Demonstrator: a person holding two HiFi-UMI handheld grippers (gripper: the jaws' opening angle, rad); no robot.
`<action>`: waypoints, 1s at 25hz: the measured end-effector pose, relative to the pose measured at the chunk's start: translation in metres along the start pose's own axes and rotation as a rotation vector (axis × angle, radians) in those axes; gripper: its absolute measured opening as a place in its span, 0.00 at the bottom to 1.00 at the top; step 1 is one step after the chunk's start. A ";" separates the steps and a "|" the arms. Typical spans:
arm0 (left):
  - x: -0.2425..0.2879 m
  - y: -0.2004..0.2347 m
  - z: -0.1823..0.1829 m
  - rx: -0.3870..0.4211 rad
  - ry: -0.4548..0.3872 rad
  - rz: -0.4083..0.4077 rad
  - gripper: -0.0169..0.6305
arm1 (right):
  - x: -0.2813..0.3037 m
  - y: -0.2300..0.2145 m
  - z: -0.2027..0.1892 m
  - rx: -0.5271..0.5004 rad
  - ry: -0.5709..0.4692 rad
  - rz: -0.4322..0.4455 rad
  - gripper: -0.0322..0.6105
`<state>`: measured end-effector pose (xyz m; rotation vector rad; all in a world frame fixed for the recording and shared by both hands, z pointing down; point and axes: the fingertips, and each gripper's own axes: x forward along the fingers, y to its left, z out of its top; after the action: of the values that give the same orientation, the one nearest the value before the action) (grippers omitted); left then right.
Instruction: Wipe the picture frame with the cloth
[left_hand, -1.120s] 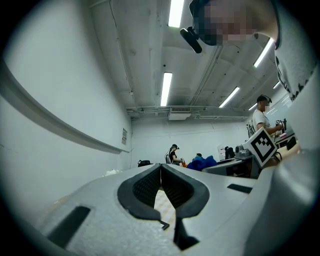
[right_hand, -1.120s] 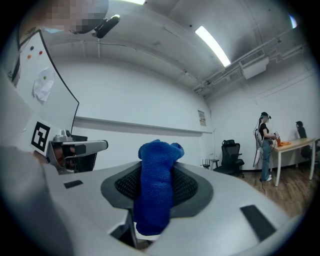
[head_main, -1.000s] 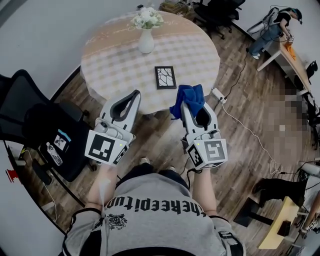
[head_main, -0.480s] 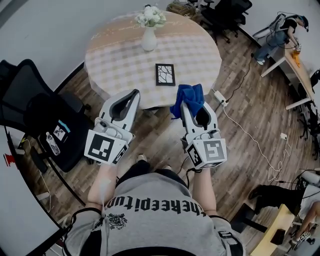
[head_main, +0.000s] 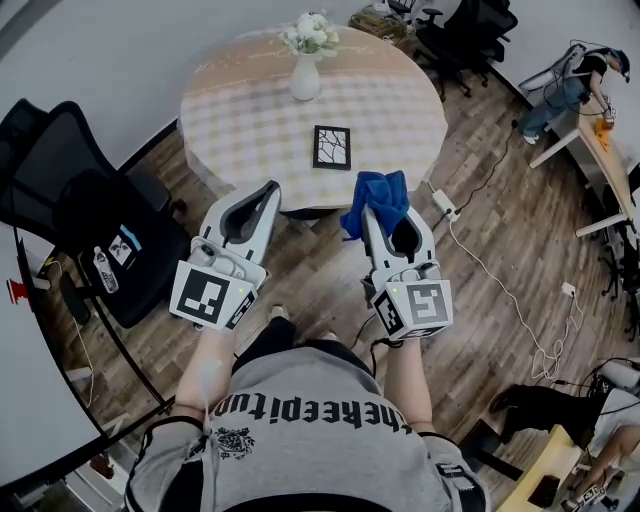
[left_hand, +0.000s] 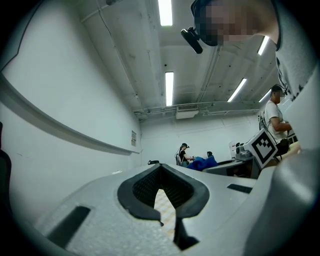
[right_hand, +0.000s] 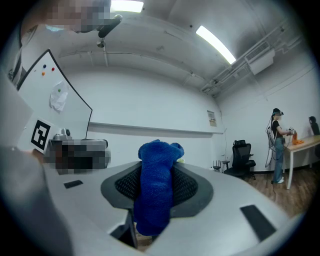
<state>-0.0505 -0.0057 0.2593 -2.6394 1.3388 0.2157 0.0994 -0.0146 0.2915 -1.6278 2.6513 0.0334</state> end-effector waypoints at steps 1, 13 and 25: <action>-0.001 -0.002 0.000 0.001 0.001 0.003 0.05 | -0.002 0.000 0.000 -0.001 0.000 0.004 0.28; 0.000 -0.022 0.002 0.004 0.005 0.012 0.05 | -0.017 -0.009 0.003 -0.002 -0.008 0.023 0.27; 0.005 -0.031 0.004 0.013 -0.001 -0.007 0.05 | -0.021 -0.011 0.007 -0.014 -0.025 0.026 0.28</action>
<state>-0.0232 0.0093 0.2576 -2.6324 1.3261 0.2057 0.1186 -0.0003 0.2857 -1.5865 2.6599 0.0730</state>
